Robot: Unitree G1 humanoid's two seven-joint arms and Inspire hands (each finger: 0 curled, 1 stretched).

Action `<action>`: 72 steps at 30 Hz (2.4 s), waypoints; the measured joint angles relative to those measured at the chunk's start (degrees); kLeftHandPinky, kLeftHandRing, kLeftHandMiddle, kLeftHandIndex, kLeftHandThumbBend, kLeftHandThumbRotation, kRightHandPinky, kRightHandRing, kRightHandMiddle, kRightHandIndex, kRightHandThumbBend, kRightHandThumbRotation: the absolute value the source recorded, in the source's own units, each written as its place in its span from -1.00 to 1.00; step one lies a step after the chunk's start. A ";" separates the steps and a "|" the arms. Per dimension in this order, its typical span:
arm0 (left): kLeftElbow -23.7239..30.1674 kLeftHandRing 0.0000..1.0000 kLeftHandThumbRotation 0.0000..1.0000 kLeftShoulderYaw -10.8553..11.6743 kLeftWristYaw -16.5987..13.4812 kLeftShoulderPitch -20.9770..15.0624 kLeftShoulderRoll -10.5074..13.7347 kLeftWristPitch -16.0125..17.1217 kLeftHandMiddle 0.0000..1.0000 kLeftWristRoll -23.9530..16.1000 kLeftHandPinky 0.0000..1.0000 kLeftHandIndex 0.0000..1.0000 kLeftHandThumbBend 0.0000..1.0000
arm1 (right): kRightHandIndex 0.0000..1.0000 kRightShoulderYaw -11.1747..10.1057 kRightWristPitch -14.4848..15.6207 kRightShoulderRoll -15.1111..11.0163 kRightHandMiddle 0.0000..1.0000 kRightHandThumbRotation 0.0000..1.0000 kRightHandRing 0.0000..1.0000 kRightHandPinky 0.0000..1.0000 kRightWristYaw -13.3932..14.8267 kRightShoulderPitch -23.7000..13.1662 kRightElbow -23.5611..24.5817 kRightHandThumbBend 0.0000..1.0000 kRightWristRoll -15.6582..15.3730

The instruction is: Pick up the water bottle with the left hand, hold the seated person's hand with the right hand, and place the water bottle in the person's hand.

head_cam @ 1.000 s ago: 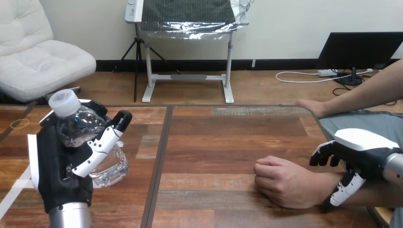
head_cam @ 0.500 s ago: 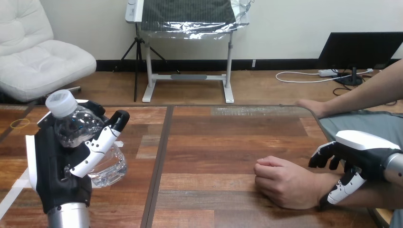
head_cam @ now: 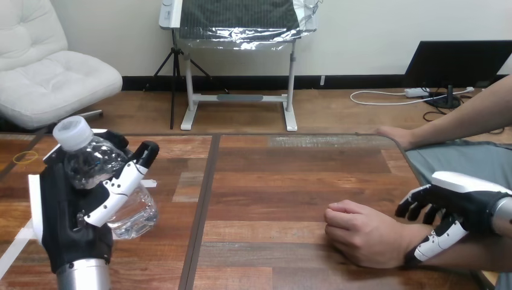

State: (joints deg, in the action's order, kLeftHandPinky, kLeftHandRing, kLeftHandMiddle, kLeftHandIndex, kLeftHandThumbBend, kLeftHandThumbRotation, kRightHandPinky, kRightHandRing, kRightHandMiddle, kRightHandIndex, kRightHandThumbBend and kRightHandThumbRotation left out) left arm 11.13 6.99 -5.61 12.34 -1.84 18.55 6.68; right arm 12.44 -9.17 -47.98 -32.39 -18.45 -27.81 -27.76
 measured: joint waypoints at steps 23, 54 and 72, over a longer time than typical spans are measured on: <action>0.15 -0.49 -1.00 0.69 0.35 -0.01 0.03 -0.61 -0.36 0.71 -0.61 -0.27 0.11 | 0.80 -3.64 16.94 -2.52 0.85 -0.21 0.79 0.59 -13.08 8.36 20.63 0.76 3.65; 0.14 -0.47 -1.00 0.77 0.60 -0.02 0.02 -0.61 -0.35 0.89 -0.58 -0.26 0.10 | 1.00 -14.10 29.00 -6.79 1.00 -0.47 1.00 0.79 -20.45 20.87 40.58 0.90 11.84; 0.14 -0.47 -1.00 0.77 0.95 -0.02 -0.05 -0.62 -0.35 1.86 -0.58 -0.27 0.12 | 0.98 -18.46 30.16 -8.76 1.00 -0.64 1.00 0.79 -21.87 24.52 45.47 1.00 14.09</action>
State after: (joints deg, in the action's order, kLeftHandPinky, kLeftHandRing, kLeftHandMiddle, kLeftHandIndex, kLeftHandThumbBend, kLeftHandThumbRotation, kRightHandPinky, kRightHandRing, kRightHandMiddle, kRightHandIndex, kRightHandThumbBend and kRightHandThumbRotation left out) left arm 11.27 7.77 -4.66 12.33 -1.89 17.93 8.54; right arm -6.03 20.99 -56.74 -54.26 6.07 17.66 -13.67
